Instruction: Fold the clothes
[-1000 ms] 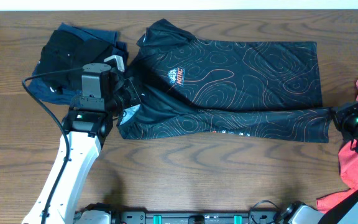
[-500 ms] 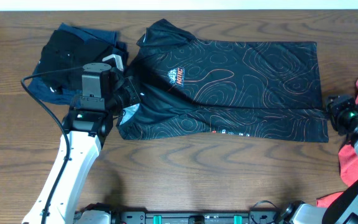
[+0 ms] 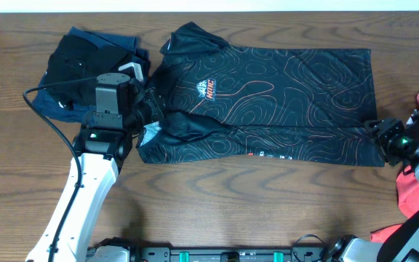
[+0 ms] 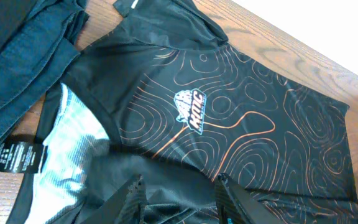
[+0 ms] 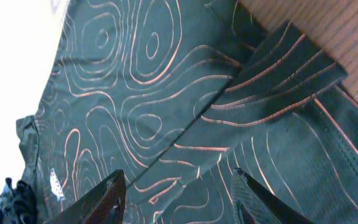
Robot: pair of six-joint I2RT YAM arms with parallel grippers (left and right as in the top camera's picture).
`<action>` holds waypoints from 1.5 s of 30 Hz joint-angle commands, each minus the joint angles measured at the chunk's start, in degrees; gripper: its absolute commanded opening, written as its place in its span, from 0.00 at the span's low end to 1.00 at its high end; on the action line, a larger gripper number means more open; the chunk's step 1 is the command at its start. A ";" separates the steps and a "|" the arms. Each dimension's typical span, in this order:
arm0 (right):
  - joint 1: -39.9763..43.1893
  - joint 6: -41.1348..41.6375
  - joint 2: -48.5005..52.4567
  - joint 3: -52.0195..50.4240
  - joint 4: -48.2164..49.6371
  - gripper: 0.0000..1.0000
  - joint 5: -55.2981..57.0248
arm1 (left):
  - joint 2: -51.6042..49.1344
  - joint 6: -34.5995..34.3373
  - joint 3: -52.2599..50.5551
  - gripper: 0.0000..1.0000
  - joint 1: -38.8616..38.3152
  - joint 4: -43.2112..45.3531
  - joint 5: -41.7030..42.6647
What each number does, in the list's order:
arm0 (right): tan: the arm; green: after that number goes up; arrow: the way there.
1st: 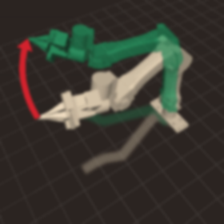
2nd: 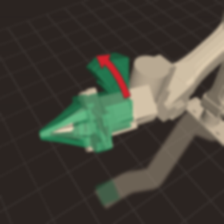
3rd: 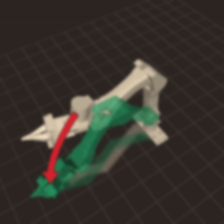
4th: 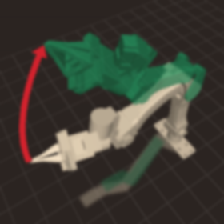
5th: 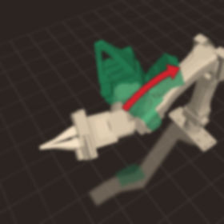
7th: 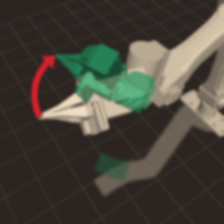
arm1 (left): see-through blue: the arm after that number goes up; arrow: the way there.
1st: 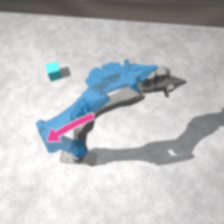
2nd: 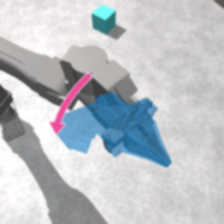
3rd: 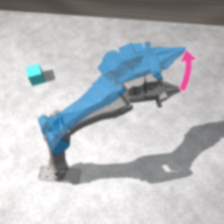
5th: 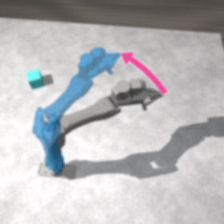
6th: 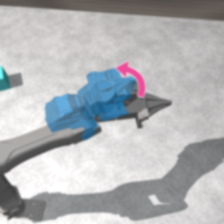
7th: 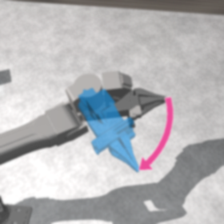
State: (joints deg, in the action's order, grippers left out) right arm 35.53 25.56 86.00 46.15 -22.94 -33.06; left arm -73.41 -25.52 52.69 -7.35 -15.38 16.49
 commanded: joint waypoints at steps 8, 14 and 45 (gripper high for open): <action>-0.68 -5.49 0.07 0.98 -5.49 0.54 -0.33 | -0.35 2.36 1.09 0.52 -0.85 -12.35 5.14; -0.61 -4.39 0.07 0.98 -13.42 0.53 6.88 | -0.83 5.81 1.01 0.57 -4.37 -21.59 4.31; 3.50 1.62 6.84 0.48 -10.97 0.01 22.53 | -25.46 5.79 -0.83 0.46 -4.76 -25.79 -11.69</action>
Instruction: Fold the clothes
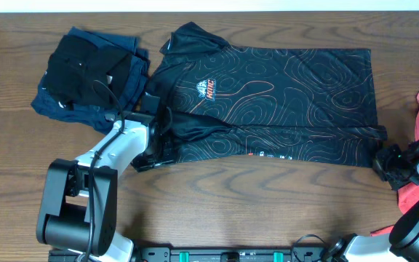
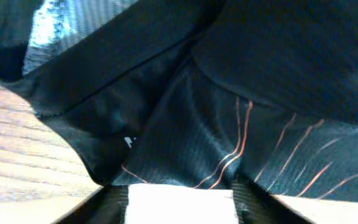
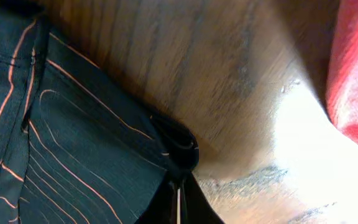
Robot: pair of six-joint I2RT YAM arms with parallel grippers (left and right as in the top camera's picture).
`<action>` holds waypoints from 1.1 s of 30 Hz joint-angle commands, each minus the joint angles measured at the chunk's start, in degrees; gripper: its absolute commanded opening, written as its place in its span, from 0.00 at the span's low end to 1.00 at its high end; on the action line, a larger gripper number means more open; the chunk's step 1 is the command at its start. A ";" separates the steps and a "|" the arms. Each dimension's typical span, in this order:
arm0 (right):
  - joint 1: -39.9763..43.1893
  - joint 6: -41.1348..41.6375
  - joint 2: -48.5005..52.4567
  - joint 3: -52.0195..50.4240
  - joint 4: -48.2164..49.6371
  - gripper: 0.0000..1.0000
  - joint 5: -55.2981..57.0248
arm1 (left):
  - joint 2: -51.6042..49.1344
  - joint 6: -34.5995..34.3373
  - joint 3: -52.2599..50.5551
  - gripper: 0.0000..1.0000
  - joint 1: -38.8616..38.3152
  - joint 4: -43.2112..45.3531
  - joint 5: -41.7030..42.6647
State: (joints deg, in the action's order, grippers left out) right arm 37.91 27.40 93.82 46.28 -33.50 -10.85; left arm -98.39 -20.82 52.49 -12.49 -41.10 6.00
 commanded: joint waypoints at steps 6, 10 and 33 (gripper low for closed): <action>2.16 -0.22 -4.39 3.56 -4.90 0.01 3.19 | -0.42 1.07 -0.61 0.08 4.17 -0.31 -1.75; 2.16 -0.22 -5.44 4.44 -7.28 0.01 7.98 | -0.39 1.11 -0.11 0.06 7.37 -2.56 -1.62; 2.21 -2.91 -5.62 13.07 -15.43 0.44 6.69 | 4.61 6.27 4.83 0.27 9.31 -10.73 12.85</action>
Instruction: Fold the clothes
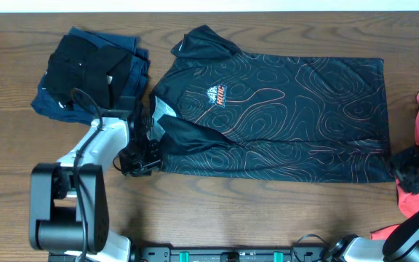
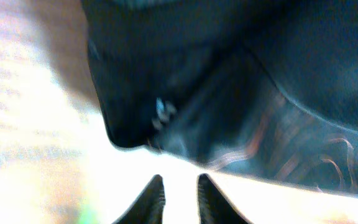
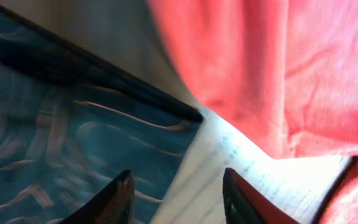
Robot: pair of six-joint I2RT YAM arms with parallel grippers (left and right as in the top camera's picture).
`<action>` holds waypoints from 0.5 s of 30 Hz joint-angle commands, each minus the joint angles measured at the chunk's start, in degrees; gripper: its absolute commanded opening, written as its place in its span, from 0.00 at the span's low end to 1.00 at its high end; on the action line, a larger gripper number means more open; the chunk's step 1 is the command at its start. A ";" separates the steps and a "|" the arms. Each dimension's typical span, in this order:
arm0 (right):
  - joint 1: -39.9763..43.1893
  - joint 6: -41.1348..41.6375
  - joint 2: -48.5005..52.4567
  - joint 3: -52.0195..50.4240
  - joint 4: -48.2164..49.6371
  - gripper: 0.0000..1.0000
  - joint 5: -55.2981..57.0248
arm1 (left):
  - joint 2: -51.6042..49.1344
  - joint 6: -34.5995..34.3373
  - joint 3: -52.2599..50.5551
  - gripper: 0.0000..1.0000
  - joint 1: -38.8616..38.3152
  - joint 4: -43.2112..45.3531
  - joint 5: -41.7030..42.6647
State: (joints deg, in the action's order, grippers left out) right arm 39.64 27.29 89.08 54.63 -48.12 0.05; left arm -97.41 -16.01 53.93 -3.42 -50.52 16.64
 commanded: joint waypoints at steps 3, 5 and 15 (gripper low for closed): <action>0.35 -5.55 -0.98 8.55 -2.21 0.40 -11.39 | 6.71 1.44 5.33 0.35 0.24 -2.56 2.36; -0.22 -5.51 -0.98 9.14 -1.99 0.39 -15.19 | 8.74 1.42 5.88 0.39 0.24 -2.21 2.38; -2.73 -3.21 2.38 0.24 6.32 0.45 -11.32 | 10.51 1.42 5.88 0.48 0.09 -0.83 5.46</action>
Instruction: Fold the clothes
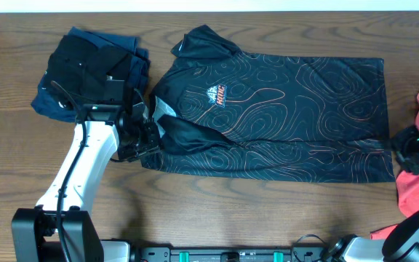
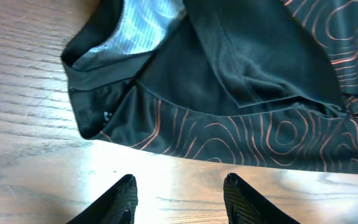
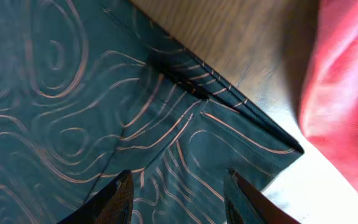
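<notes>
A black shirt (image 1: pixel 282 109) with orange contour lines lies flat across the table, collar to the left and hem to the right. Its lower strip is folded over. My left gripper (image 1: pixel 138 142) hovers open at the shirt's lower left corner. In the left wrist view the gripper (image 2: pixel 180 194) is over bare wood, with the shirt's corner (image 2: pixel 166 124) just beyond its fingertips. My right gripper (image 1: pixel 402 149) is at the lower right corner. In the right wrist view that gripper (image 3: pixel 179 194) is open above the shirt's hem corner (image 3: pixel 229 143), holding nothing.
A pile of folded dark clothes (image 1: pixel 86 65) lies at the back left, close to the shirt's collar. A red garment lies at the right edge, beside my right gripper, and it shows as red cloth (image 3: pixel 347 87) in the right wrist view.
My left gripper's fingers were nearly together low at the shirt's left corner and now stand wide open, higher up. My right gripper, open then too, has moved from the red garment's edge to above the hem corner.
Both grippers first hovered open over the shirt's lower corners. Then each was down on its corner, the right one shut on the cloth. After that the shirt lay further right and flatter, with both corners let go. Now both grippers are open above it.
</notes>
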Robot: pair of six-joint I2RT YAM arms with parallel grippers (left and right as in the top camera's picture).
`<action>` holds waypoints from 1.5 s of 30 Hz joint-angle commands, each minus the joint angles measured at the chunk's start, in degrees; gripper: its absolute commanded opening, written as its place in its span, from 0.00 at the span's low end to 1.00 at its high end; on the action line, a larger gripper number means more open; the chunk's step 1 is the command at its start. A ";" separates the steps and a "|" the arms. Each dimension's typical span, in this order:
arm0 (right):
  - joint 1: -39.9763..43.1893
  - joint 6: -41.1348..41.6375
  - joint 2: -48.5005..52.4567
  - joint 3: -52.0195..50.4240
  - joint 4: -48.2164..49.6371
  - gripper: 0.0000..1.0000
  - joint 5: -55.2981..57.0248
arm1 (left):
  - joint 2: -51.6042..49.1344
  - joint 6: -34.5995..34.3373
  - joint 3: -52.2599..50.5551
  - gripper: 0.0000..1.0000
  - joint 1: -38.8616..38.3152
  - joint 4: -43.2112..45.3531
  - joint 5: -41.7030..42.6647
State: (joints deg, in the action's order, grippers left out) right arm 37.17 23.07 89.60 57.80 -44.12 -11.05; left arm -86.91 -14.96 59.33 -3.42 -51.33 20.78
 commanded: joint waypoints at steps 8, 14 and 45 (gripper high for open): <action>-0.28 2.82 4.02 -8.39 13.73 0.42 -2.93 | 0.02 0.37 0.48 0.48 0.09 0.42 1.31; -0.28 4.37 4.09 -8.85 15.61 0.36 0.50 | 0.02 0.37 0.48 0.48 0.09 1.11 1.31; 1.16 9.38 -0.17 -8.46 21.03 0.01 -7.82 | 0.02 0.37 0.48 0.48 0.09 1.73 1.27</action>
State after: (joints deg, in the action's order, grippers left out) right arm 37.85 30.22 90.54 48.14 -23.09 -17.58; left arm -86.91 -14.96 59.33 -3.42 -49.71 21.74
